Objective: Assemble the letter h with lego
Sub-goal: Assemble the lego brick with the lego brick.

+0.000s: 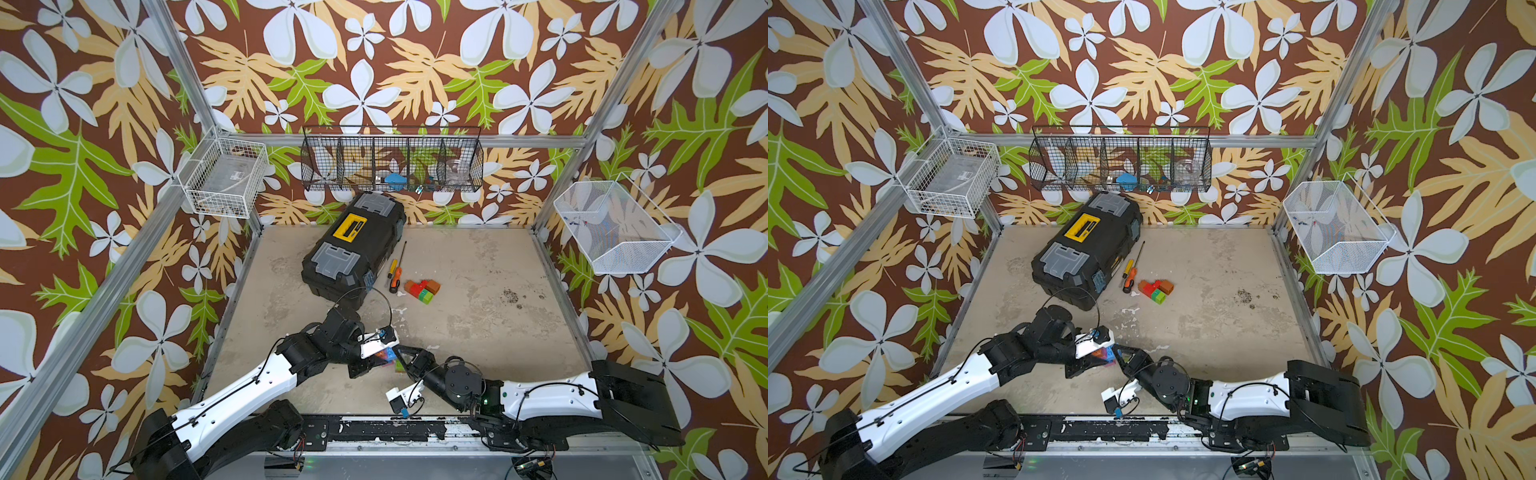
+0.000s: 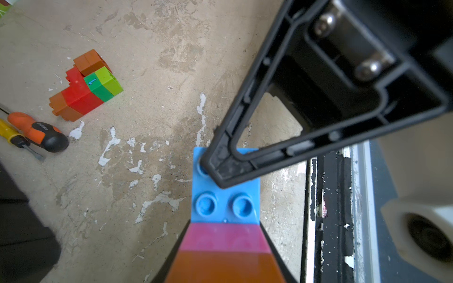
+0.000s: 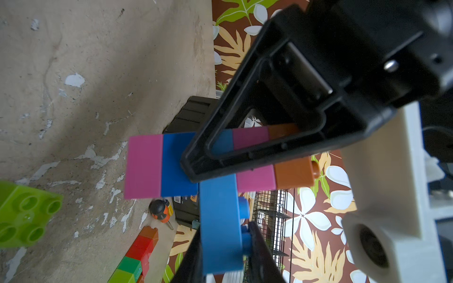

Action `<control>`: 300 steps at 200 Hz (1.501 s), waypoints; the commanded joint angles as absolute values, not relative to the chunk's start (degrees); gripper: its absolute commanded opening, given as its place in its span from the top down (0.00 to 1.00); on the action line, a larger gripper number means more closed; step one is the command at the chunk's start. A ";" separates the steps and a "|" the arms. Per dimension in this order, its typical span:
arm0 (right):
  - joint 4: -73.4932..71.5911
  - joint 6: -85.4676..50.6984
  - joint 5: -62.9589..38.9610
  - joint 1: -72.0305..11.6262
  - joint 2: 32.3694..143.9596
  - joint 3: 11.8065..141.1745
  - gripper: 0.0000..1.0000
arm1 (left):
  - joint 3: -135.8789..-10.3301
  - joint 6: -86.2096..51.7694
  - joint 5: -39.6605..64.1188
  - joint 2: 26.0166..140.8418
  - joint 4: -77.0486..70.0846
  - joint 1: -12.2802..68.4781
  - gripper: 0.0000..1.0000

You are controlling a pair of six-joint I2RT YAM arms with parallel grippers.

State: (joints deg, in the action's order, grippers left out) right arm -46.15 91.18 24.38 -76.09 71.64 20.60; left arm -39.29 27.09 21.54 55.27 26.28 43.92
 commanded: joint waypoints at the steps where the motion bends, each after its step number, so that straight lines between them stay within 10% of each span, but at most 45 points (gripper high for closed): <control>1: -37.50 85.59 21.78 -77.22 68.77 22.02 0.73 | -38.73 29.90 19.82 55.28 25.70 44.03 0.75; 57: -20.21 71.85 17.51 -77.69 62.79 24.28 0.47 | -37.67 33.09 18.30 55.36 25.10 44.05 0.77; 137: -16.78 26.15 -18.88 -60.96 52.60 23.54 0.44 | -37.04 42.78 13.24 63.73 24.08 44.13 0.77; 212: -2.33 -39.32 -1.32 -53.09 55.54 30.06 0.37 | -33.74 45.70 16.18 65.22 18.97 44.32 0.80; 300: 1.33 -50.83 -20.11 -48.08 64.16 29.52 0.35 | -39.54 47.09 17.57 77.60 18.74 44.25 0.80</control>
State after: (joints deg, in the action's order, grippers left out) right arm 2.28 -47.42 -13.82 -48.29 62.54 30.09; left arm -38.74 46.41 16.49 76.77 19.03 44.31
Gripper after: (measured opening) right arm 0.647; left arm 0.359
